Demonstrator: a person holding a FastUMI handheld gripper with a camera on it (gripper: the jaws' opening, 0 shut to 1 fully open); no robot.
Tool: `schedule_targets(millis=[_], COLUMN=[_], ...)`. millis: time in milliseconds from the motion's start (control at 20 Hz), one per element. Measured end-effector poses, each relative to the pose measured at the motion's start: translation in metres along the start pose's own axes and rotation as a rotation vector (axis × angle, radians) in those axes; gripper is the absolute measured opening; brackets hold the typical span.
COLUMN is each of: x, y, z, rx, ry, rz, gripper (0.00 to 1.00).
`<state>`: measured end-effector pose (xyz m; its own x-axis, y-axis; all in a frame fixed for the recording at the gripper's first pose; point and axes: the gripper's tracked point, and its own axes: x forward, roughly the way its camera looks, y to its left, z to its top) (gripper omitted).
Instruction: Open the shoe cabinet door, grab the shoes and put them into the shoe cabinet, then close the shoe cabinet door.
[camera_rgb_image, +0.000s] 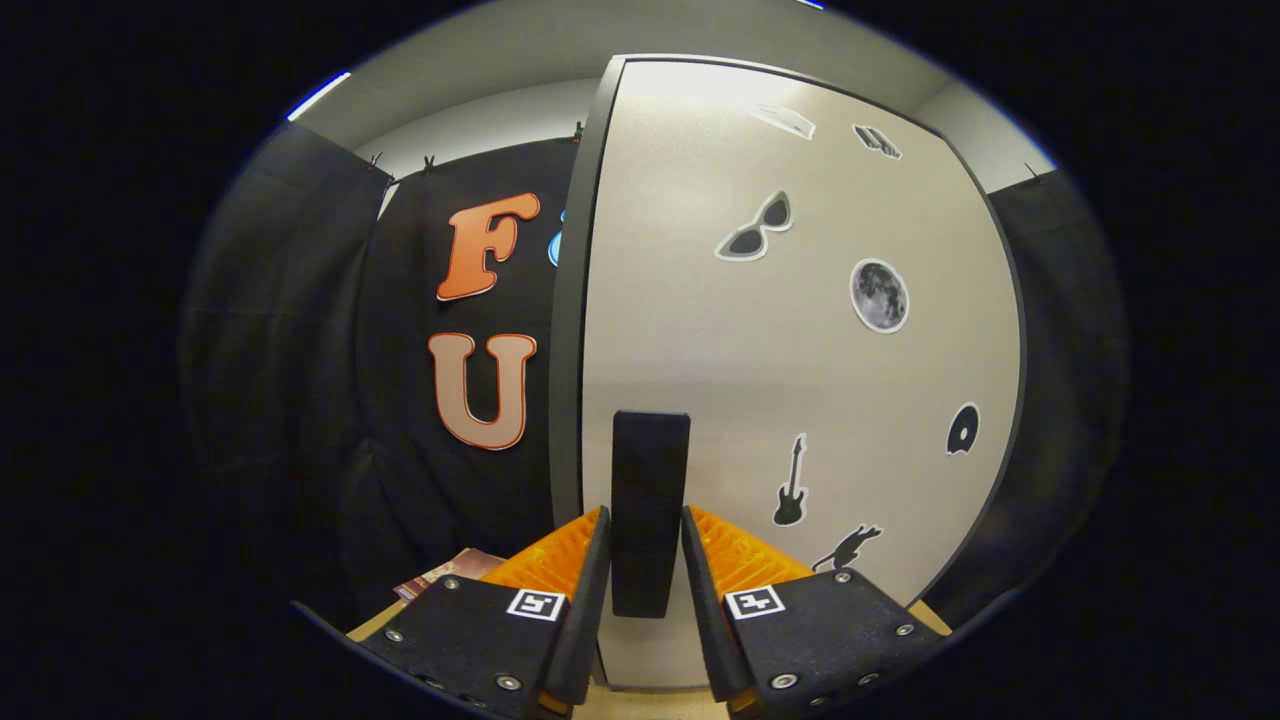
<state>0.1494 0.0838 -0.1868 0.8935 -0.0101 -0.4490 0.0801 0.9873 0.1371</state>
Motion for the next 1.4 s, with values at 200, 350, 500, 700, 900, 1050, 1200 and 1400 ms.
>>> schedule_targets(millis=[200,350,500,700,900,1050,1200,1400], x=[0.009,0.007,-0.001,-0.031,-0.063,-0.095,-0.131,-0.178], y=[-0.001,-0.001,-0.001,-0.003,-0.014,-0.030,-0.052,-0.096], z=[-0.004,-0.006,-0.006,-0.008,-0.010,-0.014,-0.015,-0.028], rx=[0.031,0.058,0.075,0.066,0.075,0.077,0.093,0.115], ry=[0.006,0.036,0.050,0.035,0.047,0.062,0.055,0.054], rz=[-0.031,-0.034,-0.013,0.017,0.059,0.052,0.036,0.012], gripper=[0.39,0.33,0.24,0.22,0.21,0.21,0.21,0.19])
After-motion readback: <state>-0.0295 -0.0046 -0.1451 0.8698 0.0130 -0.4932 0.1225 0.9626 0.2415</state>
